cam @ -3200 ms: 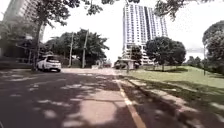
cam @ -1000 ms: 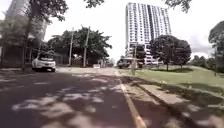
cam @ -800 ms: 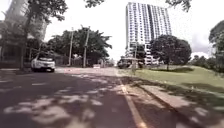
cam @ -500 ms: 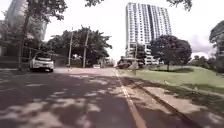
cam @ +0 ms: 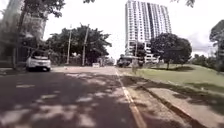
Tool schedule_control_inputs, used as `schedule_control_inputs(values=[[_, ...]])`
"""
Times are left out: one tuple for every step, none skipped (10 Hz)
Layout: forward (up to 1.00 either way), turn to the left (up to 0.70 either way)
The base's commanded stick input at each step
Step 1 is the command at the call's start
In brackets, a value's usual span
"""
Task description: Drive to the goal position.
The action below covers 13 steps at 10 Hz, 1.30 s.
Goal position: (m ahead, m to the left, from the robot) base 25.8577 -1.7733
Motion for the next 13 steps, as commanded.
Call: schedule_control_inputs(values=[[0.70,0.00],[0.70,0.00],[0.70,0.00],[0.70,0.00],[0.70,0.00],[0.70,0.00],[0.70,0.00],[0.70,0.00],[0.70,0.00],[0.70,0.00],[0.70,0.00],[0.70,0.00],[0.70,0.00]])
